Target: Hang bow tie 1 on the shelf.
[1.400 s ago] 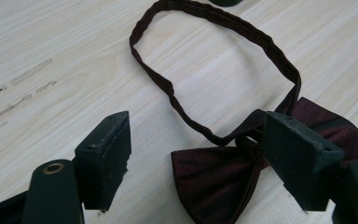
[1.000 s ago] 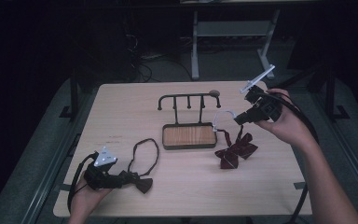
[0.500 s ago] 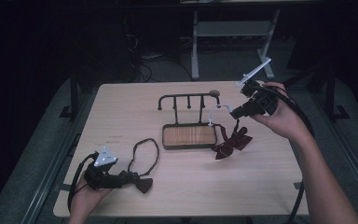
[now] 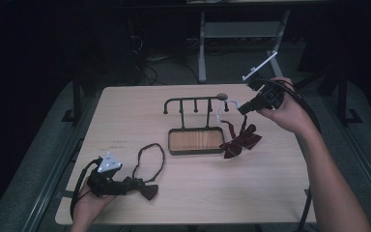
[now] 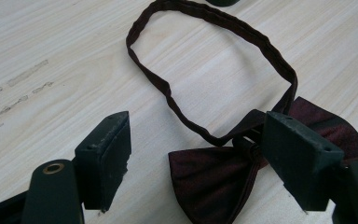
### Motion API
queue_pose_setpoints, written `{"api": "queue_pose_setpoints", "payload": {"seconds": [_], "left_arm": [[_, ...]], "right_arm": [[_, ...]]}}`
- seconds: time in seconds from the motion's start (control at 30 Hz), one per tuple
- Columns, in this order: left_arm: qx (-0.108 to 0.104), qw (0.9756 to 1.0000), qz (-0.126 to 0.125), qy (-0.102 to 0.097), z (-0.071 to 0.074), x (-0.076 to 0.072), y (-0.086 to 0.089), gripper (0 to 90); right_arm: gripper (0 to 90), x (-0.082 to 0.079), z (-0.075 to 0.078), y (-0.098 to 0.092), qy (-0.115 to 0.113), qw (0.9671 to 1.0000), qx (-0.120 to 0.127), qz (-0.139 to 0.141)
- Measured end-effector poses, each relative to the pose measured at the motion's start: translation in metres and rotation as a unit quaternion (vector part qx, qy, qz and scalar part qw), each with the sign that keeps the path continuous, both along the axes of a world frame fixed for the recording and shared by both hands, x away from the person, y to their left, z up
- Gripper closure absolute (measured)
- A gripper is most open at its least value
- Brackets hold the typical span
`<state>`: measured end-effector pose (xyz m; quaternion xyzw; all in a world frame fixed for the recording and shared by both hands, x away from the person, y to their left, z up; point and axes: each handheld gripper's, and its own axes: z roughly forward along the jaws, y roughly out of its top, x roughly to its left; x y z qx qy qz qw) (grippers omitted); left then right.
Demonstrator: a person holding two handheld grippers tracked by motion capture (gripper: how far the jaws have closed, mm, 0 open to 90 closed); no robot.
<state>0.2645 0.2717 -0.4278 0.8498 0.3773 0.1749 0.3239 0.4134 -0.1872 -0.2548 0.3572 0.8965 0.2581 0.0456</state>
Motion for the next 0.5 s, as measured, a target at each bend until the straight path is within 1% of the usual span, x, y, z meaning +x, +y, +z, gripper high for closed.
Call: {"api": "queue_pose_setpoints", "payload": {"seconds": [0.23,0.27,0.3,0.5], "left_arm": [[-0.001,1.0000,-0.001,0.001,0.000,0.000,0.000,24.9],[-0.001,1.0000,-0.001,0.001,0.000,0.000,0.000,24.9],[-0.001,1.0000,-0.001,0.001,0.000,0.000,0.000,24.9],[-0.001,1.0000,-0.002,0.002,0.000,0.000,0.000,24.9]], "right_arm": [[86.9,0.013,-0.004,-0.003,0.007,0.9998,0.003,-0.016],[86.9,0.013,-0.004,-0.003,0.007,0.9998,0.003,-0.016],[86.9,0.016,-0.006,-0.004,0.010,0.9997,0.001,-0.022],[86.8,0.024,-0.010,-0.008,0.014,0.9993,0.003,-0.035]]}}
